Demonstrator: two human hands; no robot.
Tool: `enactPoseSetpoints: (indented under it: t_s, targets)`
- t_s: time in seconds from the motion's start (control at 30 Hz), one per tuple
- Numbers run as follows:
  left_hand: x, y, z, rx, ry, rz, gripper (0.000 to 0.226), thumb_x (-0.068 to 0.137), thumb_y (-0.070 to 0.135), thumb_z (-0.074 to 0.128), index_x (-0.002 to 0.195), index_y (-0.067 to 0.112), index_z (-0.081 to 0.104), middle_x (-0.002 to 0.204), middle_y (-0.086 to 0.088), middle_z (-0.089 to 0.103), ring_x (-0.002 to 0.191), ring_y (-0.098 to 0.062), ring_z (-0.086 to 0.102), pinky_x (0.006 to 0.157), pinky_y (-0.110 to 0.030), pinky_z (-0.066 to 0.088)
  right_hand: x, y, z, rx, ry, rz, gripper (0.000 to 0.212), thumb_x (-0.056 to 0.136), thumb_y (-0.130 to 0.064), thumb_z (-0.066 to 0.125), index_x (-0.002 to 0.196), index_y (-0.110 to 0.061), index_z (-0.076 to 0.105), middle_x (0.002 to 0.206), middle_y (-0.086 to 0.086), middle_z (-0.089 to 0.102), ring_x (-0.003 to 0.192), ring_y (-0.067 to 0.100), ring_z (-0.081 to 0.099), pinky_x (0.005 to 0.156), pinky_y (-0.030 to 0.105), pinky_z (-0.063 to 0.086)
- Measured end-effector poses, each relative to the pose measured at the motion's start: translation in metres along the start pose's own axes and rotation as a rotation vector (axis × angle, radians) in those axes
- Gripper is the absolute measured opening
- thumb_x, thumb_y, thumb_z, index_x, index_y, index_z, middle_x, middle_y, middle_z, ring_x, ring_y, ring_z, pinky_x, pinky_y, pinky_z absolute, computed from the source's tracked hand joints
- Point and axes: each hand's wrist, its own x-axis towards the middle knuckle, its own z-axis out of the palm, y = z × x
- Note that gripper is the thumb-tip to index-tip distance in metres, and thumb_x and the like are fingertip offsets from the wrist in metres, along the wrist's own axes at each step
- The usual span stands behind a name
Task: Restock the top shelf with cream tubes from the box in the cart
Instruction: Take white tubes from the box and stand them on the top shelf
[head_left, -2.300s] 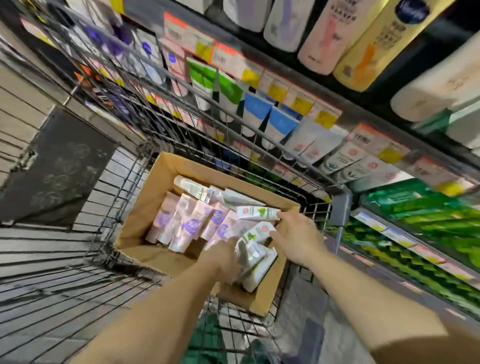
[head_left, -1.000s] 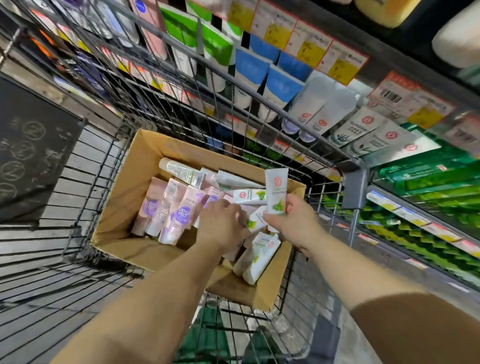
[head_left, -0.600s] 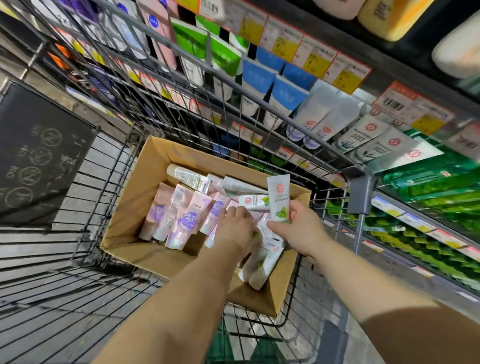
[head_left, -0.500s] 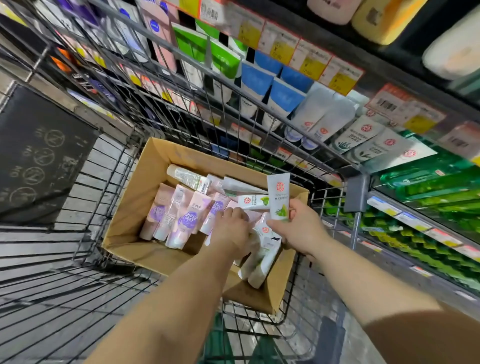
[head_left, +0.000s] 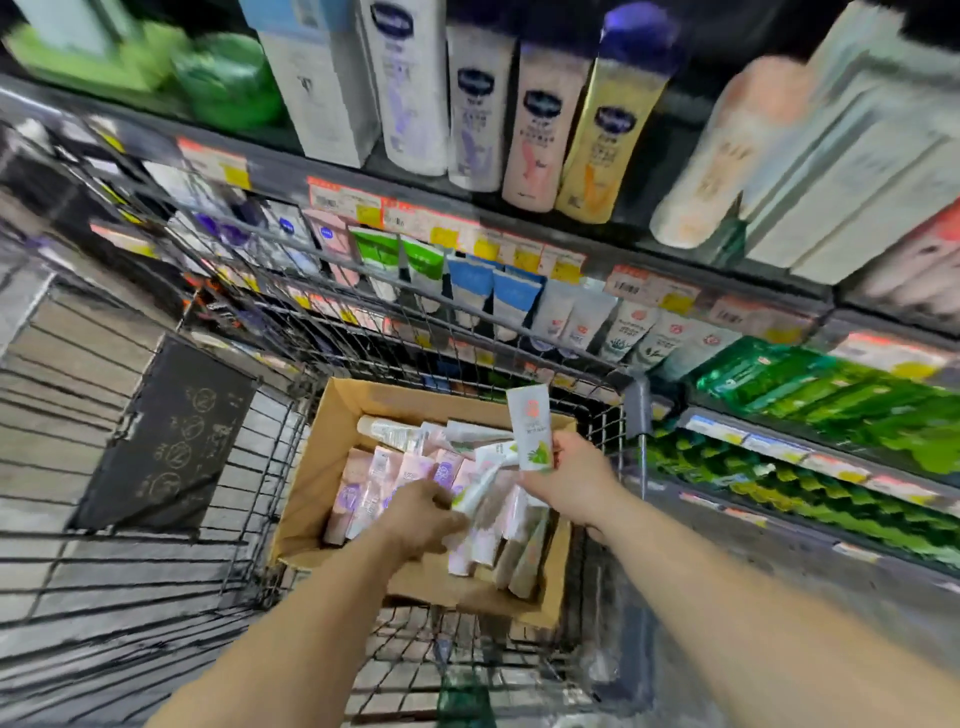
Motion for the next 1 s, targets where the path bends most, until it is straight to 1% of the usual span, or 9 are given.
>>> enactPoseSetpoints:
  t_s: [0.07,0.13,0.27,0.4,0.5,0.6,0.7,0.87,1.0]
  targets:
    - [-0.016,0.025,-0.007,-0.045,0.033,0.081,0.029,0.082,0.007,0.073,0.108,0.007,0.060,0.085,-0.007,0.061,0.058,-0.012,0.057,0.044,-0.018,0.050,-0.017,-0.012,-0.019,0.018,0.042,-0.033,0.054,0.078,-0.029,0.079,0.125,-0.017,0.055,0.119,-0.002,0.064,0.097,0.015,0.059,0.081,0.028,0.049]
    - [-0.033,0.055,-0.012,-0.057,0.052,0.180,0.036,0.082,0.008,0.072,0.117,0.007,0.061,0.091,-0.011,0.067,0.060,-0.012,0.059,0.046,-0.020,0.051,-0.037,-0.022,-0.041,0.060,0.071,-0.075,0.050,0.081,-0.026,0.076,0.124,-0.016,0.054,0.120,0.000,0.062,0.095,0.014,0.055,0.076,0.025,0.043]
    - [-0.076,0.119,-0.005,-0.043,0.166,0.353,0.021,0.079,0.006,0.074,0.099,0.009,0.068,0.074,-0.003,0.064,0.054,-0.008,0.055,0.046,-0.014,0.048,-0.081,-0.025,-0.090,0.102,0.171,-0.139,0.050,0.081,-0.029,0.076,0.124,-0.018,0.052,0.118,0.000,0.060,0.094,0.014,0.054,0.077,0.026,0.042]
    - [-0.131,0.180,0.036,-0.131,0.056,0.509,0.031,0.063,0.024,0.086,0.078,0.011,0.061,0.059,-0.001,0.060,0.052,-0.016,0.056,0.049,-0.027,0.047,-0.133,0.002,-0.143,0.178,0.295,-0.188,0.042,0.081,-0.028,0.076,0.113,-0.019,0.051,0.103,-0.003,0.057,0.091,0.016,0.054,0.076,0.027,0.042]
    - [-0.179,0.218,0.095,-0.200,0.014,0.596,0.026,0.075,0.010,0.081,0.085,0.018,0.058,0.073,-0.001,0.066,0.055,-0.007,0.064,0.046,-0.022,0.048,-0.182,0.047,-0.186,0.340,0.416,-0.238,0.045,0.078,-0.024,0.079,0.113,-0.019,0.051,0.105,-0.002,0.063,0.094,0.017,0.061,0.080,0.033,0.052]
    - [-0.228,0.252,0.170,-0.164,-0.036,0.665,0.034,0.076,0.017,0.081,0.102,0.021,0.060,0.091,-0.005,0.071,0.078,-0.019,0.070,0.059,-0.032,0.058,-0.242,0.106,-0.238,0.492,0.475,-0.245,0.046,0.079,-0.019,0.078,0.115,-0.016,0.050,0.104,0.001,0.063,0.093,0.021,0.063,0.074,0.038,0.058]
    - [-0.276,0.290,0.254,-0.145,-0.116,0.731,0.036,0.075,0.020,0.082,0.104,0.020,0.061,0.096,-0.006,0.071,0.084,-0.022,0.070,0.067,-0.036,0.060,-0.308,0.177,-0.297,0.582,0.551,-0.253,0.047,0.080,-0.019,0.078,0.117,-0.015,0.049,0.107,0.004,0.063,0.097,0.024,0.064,0.083,0.046,0.057]
    - [-0.357,0.354,0.382,-0.186,-0.434,0.777,0.038,0.073,0.017,0.080,0.106,0.012,0.061,0.098,-0.010,0.069,0.087,-0.026,0.066,0.077,-0.042,0.056,-0.411,0.281,-0.385,0.729,0.712,-0.260,0.038,0.088,-0.021,0.070,0.118,-0.020,0.046,0.092,-0.003,0.058,0.071,0.009,0.055,0.051,0.021,0.048]
    - [-0.384,0.400,0.450,-0.111,-0.509,0.813,0.017,0.086,0.005,0.067,0.102,0.009,0.061,0.097,-0.013,0.068,0.080,-0.025,0.065,0.063,-0.035,0.054,-0.453,0.332,-0.435,0.898,0.807,-0.293,0.042,0.088,-0.019,0.070,0.124,-0.016,0.049,0.105,0.002,0.061,0.094,0.020,0.063,0.085,0.042,0.058]
